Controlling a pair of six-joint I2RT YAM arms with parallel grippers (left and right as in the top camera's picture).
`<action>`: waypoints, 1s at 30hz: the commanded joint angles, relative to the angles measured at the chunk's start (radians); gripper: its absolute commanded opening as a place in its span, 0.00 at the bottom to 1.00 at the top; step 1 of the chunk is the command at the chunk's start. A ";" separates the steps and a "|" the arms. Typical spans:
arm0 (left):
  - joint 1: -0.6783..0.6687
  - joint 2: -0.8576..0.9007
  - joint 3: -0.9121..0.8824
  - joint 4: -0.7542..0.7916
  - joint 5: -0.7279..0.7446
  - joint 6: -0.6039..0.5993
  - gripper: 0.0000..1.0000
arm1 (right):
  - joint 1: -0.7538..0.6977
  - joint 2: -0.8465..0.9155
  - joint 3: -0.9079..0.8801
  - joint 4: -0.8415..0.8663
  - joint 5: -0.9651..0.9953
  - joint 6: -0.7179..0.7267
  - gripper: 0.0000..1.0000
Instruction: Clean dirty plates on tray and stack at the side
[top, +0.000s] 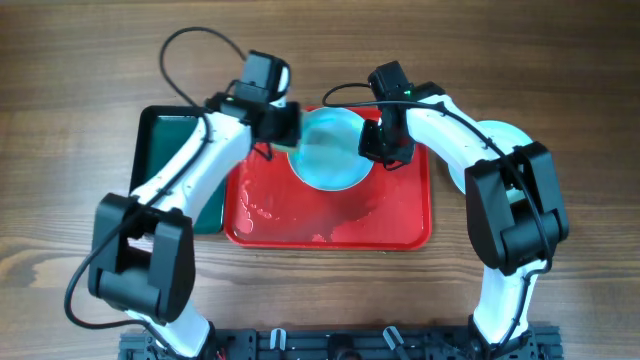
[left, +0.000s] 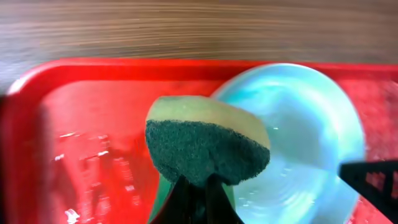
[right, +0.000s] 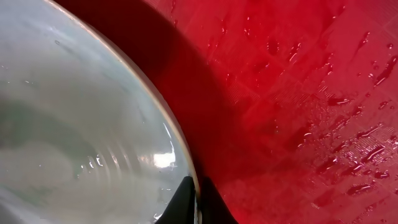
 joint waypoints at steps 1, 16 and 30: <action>-0.065 0.032 0.013 0.060 0.007 0.037 0.04 | -0.006 0.021 -0.022 0.006 0.033 -0.018 0.04; -0.080 0.207 0.009 0.231 -0.373 0.007 0.04 | -0.006 0.021 -0.022 0.007 0.030 -0.021 0.04; -0.083 0.203 0.012 -0.034 0.341 0.071 0.04 | -0.006 0.021 -0.022 0.008 0.027 -0.021 0.04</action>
